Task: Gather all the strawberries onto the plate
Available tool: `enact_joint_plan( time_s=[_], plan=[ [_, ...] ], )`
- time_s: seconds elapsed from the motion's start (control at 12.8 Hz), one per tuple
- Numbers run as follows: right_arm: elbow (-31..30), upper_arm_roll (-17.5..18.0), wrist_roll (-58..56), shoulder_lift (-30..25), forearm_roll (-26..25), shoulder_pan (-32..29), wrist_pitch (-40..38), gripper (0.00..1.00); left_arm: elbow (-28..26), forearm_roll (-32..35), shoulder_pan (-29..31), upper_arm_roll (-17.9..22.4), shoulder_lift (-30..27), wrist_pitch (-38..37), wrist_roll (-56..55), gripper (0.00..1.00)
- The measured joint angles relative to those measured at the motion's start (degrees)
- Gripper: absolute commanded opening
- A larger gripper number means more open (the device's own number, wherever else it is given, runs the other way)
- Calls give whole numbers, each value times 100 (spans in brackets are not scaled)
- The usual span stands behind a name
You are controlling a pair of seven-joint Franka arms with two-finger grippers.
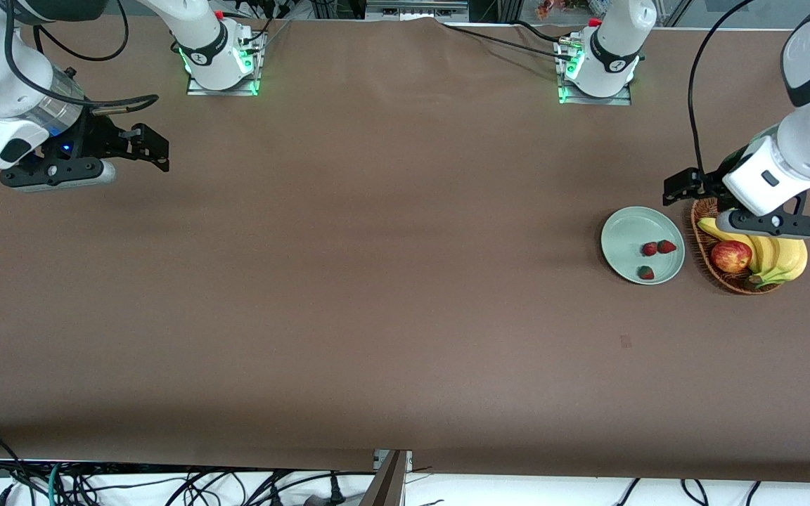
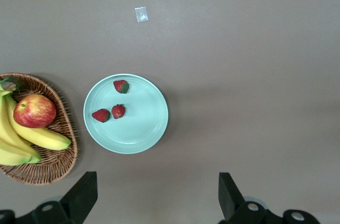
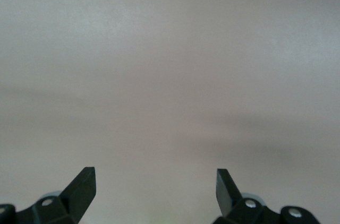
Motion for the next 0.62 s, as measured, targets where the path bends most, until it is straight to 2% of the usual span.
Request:
enact_joint_plan(
  time_s=[0.23,0.62],
  plan=[
    [33,-23,0,-35,-1,0,-10,100,375,0,25,12,-33,-470,3,100],
    [39,-24,0,-35,-1,0,-9,100,365,0,173,-5,-135,-540,15,100]
  ],
)
